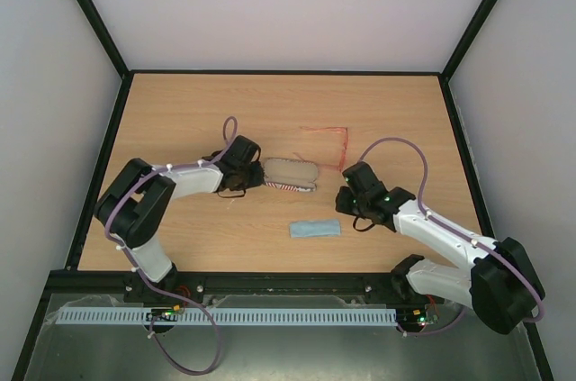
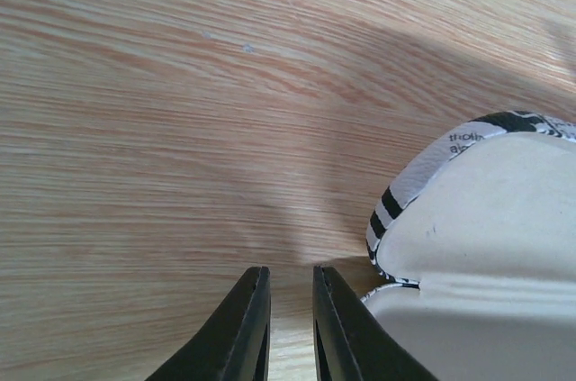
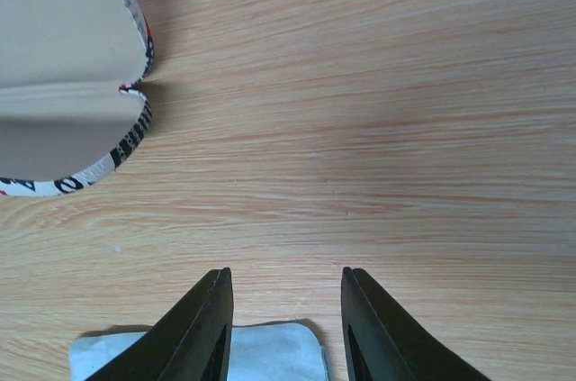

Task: Organize the sunglasses
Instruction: Move the sunglasses case at the center of the board.

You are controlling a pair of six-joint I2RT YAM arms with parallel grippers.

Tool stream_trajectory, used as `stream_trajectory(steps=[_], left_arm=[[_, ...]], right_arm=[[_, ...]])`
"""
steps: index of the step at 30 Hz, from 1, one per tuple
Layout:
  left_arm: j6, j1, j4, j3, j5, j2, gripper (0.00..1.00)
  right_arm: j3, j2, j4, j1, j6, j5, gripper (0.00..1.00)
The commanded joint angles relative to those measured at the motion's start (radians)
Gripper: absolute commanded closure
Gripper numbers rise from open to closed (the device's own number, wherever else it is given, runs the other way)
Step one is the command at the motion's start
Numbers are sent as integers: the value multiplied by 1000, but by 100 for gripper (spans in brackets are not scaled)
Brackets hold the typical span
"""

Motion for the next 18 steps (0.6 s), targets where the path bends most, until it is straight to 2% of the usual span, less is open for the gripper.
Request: stream_trajectory(steps=[1, 10, 14, 18], left_arm=[[-14, -20, -13, 17, -23, -12, 84], [-29, -26, -53, -22, -45, -76, 83], [-16, -39, -134, -33, -71, -184, 75], [-13, -45, -164, -86, -25, -307, 69]], right_arm=[[-26, -8, 14, -1, 17, 0, 64], [-56, -23, 11, -1, 30, 6, 64], [-93, -34, 10, -1, 72, -20, 65], [-145, -71, 13, -1, 112, -24, 68]])
